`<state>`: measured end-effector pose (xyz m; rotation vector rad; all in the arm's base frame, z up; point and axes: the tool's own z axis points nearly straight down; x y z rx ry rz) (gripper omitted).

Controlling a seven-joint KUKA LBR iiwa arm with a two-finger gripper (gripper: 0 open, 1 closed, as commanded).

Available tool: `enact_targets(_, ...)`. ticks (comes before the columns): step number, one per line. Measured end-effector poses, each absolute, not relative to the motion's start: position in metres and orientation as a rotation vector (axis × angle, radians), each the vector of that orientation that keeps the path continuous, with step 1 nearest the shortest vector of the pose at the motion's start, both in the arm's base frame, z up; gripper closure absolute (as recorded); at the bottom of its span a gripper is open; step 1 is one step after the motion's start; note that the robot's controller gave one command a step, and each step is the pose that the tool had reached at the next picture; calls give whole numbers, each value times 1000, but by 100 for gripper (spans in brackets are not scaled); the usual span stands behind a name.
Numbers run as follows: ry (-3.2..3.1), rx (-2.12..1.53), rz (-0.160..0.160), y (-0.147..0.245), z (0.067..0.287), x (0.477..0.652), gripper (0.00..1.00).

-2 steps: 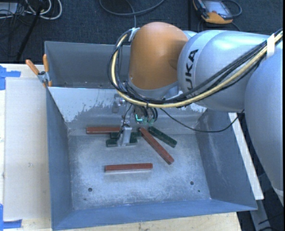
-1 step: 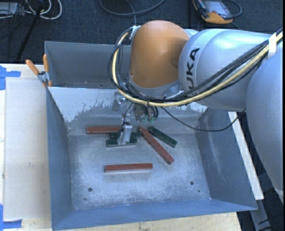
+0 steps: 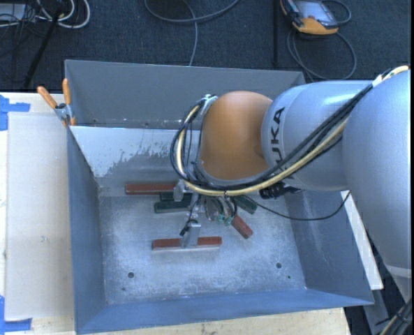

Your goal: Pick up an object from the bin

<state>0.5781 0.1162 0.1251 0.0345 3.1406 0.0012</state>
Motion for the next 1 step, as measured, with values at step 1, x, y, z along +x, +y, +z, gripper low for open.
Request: enact_targets(1, 3149, -10, -2, 105, 106, 564, 0)
